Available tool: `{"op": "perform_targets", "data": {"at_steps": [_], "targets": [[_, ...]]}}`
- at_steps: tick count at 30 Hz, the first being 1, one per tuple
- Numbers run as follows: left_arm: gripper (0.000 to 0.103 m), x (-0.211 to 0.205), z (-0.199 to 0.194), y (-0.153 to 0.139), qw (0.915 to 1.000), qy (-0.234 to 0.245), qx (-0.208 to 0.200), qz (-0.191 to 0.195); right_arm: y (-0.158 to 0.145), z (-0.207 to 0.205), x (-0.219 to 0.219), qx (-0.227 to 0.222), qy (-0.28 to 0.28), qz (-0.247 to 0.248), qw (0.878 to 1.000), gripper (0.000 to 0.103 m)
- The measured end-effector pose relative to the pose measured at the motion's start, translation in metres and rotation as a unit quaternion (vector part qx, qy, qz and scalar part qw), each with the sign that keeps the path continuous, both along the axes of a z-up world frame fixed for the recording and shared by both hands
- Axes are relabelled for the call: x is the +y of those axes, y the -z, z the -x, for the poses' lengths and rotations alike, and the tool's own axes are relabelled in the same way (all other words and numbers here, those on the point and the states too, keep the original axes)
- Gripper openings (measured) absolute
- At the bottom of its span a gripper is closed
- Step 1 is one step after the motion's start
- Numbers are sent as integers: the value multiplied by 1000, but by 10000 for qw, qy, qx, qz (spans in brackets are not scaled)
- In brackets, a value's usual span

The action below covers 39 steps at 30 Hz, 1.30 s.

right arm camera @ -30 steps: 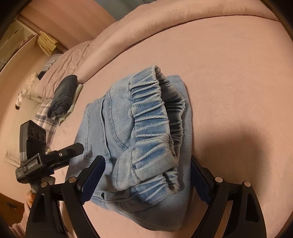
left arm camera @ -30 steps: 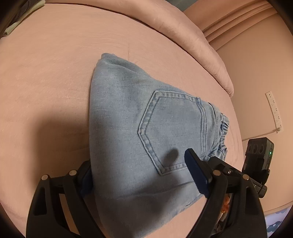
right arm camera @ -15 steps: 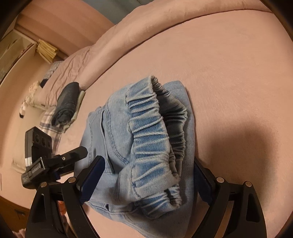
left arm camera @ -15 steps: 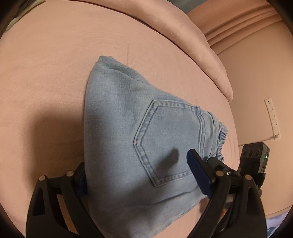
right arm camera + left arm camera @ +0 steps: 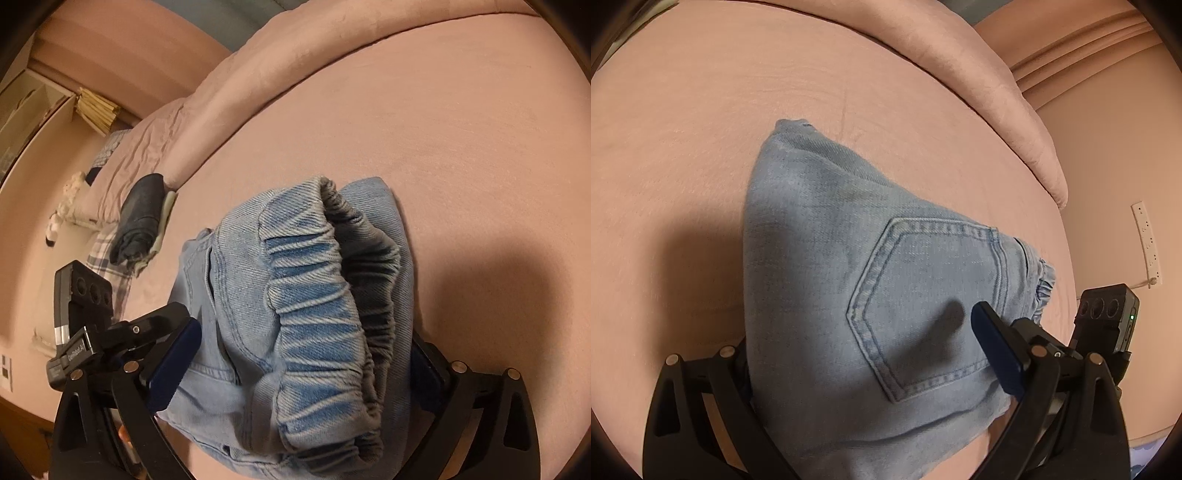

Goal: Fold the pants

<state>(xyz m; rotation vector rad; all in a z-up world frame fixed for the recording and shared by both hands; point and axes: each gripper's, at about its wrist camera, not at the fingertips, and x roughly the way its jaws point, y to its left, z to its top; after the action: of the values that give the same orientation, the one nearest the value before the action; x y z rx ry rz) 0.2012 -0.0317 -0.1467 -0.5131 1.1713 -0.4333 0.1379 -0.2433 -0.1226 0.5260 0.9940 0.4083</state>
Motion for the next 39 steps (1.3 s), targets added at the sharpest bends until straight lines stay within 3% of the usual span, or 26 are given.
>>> {"op": "perform_targets", "data": {"at_steps": [5,10,23,39], "targets": [[91,0,0,-2,9999,11,-68,-84,-1,4,-6,-55,3,-76,10000,101],[81,5,2,-3,10000,-40,-71,-46,-5,9,-11,-135,78,-150,9998,96],[80,-1,14,-31,9986,40,-496,159,-30,24,-7,-470,-7,-295,9985,96],[80,33,36,-51,9962,-110,-811,281,-56,32,29,-696,-281,-29,9972,95]]}}
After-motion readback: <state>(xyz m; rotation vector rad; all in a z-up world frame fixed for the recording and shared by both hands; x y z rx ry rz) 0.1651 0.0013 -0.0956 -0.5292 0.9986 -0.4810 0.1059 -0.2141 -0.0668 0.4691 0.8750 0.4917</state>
